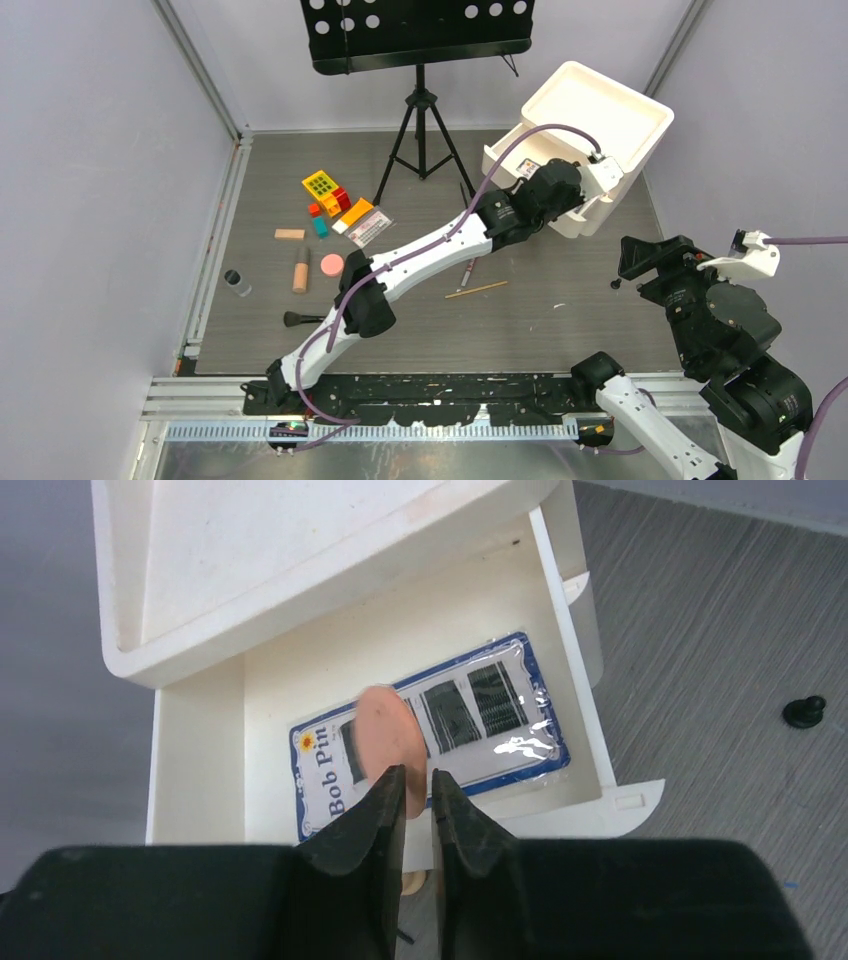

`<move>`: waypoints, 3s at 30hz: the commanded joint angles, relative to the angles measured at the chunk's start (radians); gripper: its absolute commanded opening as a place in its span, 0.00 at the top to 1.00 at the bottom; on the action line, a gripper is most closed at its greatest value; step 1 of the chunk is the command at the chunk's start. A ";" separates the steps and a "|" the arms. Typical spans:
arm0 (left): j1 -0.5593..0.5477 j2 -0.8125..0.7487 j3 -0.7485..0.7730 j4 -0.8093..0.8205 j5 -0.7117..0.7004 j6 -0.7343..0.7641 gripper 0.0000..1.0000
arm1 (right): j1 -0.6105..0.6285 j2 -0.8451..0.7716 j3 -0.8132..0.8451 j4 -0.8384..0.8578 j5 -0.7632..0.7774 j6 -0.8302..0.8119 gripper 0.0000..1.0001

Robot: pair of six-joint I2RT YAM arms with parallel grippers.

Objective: Organize the makeup
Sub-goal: Place the makeup tool in the drawer, then move the makeup tool to the center of the board.

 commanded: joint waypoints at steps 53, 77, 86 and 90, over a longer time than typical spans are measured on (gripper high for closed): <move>0.598 -1.200 -1.379 -0.243 -0.085 -0.738 0.11 | 0.057 0.360 -0.135 0.264 -0.316 -0.033 0.34; 0.679 -0.962 -1.345 -0.190 -0.154 -0.754 0.10 | 0.375 0.624 -0.203 0.372 -0.309 -0.112 0.34; 0.764 -0.886 -1.281 -0.177 -0.116 -0.753 0.11 | 0.375 0.648 -0.214 0.336 -0.273 -0.116 0.34; 0.789 -0.866 -1.259 -0.194 -0.119 -0.774 0.00 | 0.375 0.657 -0.224 0.333 -0.250 -0.130 0.34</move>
